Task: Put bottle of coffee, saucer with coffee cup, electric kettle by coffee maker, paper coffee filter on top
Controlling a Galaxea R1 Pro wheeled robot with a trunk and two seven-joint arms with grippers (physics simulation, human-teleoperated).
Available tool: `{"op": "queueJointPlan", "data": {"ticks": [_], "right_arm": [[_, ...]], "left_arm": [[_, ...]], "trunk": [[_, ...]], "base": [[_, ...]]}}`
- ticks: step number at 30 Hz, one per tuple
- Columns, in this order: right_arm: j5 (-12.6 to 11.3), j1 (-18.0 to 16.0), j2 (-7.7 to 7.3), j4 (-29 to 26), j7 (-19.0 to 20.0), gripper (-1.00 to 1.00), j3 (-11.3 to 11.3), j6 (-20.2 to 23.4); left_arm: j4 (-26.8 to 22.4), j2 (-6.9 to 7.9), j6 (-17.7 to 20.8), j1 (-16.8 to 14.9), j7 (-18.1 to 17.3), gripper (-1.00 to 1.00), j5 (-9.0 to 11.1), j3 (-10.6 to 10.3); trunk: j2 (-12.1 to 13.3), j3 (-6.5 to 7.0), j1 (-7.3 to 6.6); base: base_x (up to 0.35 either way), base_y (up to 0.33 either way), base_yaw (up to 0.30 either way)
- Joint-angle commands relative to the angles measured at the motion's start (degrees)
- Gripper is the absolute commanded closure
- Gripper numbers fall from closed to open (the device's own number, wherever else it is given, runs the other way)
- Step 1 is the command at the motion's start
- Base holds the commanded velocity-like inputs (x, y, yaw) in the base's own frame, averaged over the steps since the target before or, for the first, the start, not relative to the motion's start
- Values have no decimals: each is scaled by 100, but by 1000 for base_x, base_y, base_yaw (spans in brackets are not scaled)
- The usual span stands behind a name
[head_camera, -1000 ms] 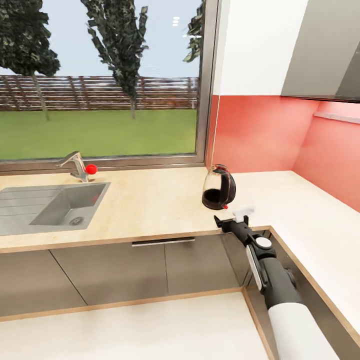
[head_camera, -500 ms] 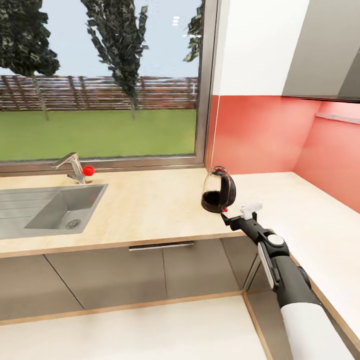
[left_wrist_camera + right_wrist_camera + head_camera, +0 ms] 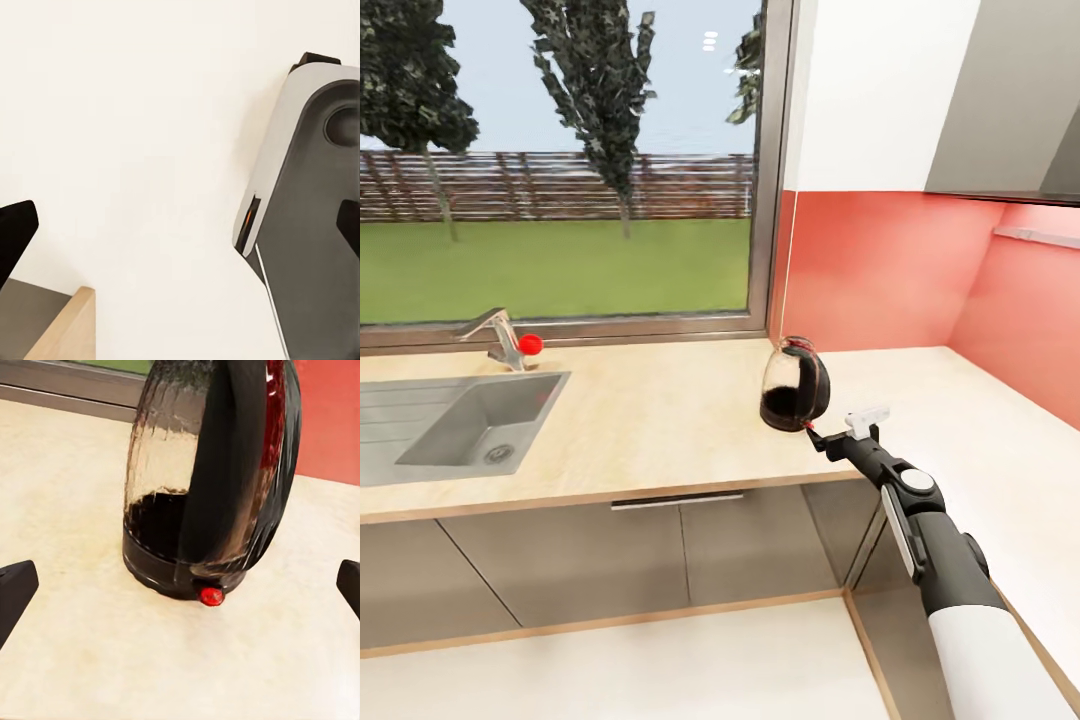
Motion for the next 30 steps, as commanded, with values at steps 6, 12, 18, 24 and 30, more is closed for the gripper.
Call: {"op": "queueJointPlan", "data": {"ticks": [6,12,18,24,30], "right_arm": [[50,-4,2,-2,42,-100,-10,22],[50,-4,2,3,42,-100,-10,22],[50,-4,2,5,42,-100,-10,22],[50,-4,2,-4,42,-100,-10,22],[50,-4,2,-10,42,-100,-10,22]], "left_arm": [[3,-1,-17,-3,5,-100,26,8],[4,-1,-17,-3,7,-100,26,8],[10,-1,-17,-3,7,-100,26,8],[12,-1,-13,-3,7,-100,26,8],[6,-1,-16,-3,5,-100,26,8]], "trunk": [[-7,-9,2],[-7,-9,2],[-7,-9,2],[-7,-9,2],[-7,-9,2]], "base": [[218,-1,0],[292,0,0],[64,0,0],[43,0,0],[231,0,0]]}}
